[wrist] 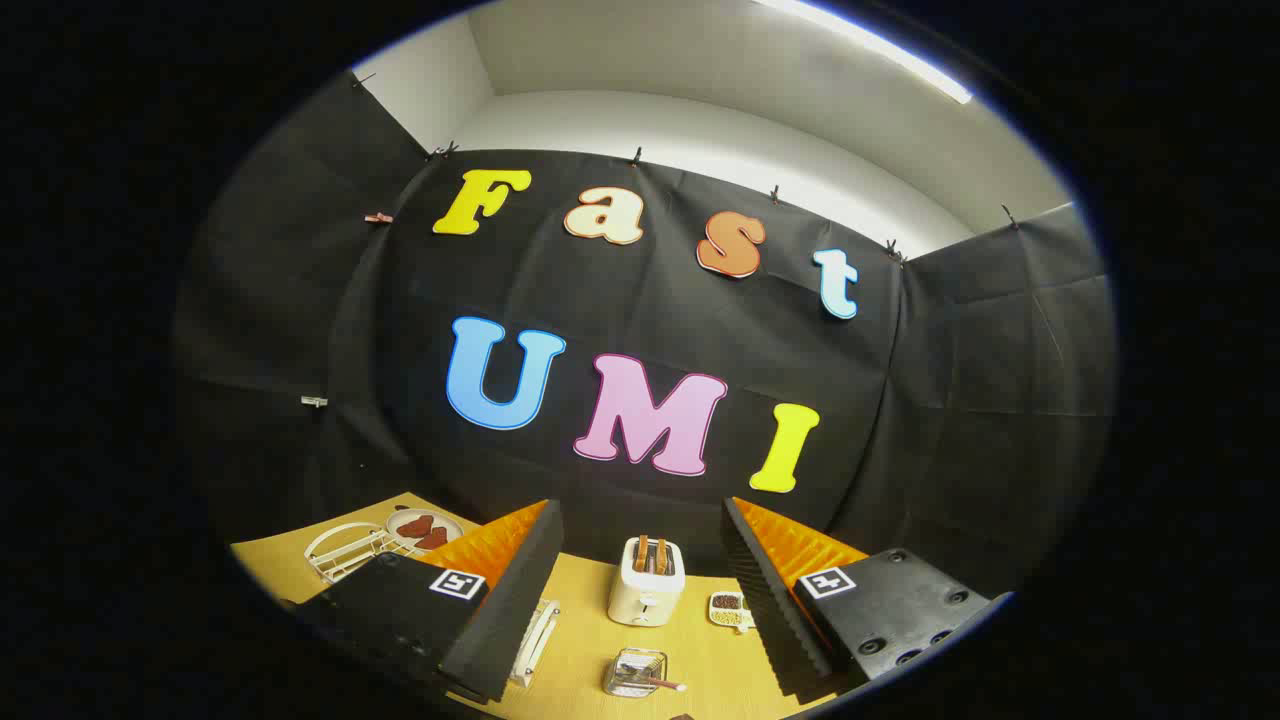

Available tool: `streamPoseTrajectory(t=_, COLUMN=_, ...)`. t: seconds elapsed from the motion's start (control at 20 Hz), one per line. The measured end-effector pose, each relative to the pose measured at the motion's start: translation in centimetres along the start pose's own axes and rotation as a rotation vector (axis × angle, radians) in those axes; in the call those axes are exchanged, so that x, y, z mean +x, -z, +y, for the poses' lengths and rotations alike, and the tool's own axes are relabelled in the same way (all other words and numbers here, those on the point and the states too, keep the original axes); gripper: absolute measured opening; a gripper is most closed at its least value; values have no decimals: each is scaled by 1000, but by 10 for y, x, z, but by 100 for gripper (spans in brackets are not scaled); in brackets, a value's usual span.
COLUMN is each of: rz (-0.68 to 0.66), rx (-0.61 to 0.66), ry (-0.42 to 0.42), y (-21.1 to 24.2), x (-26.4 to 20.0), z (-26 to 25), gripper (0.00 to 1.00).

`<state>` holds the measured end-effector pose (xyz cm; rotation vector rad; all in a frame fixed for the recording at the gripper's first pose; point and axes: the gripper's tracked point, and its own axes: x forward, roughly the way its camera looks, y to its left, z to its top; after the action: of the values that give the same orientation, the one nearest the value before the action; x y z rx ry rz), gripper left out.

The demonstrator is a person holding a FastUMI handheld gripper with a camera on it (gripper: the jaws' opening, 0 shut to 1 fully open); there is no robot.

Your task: Take the plate from the dish rack, then take the spoon from the basket and place it into the plate.

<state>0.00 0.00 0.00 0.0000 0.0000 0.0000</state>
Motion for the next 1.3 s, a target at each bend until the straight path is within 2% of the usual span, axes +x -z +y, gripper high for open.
streamPoseTrajectory(t=1.3, rz=26, rx=-5, ry=-15, y=2, x=4, z=6, gripper=98)
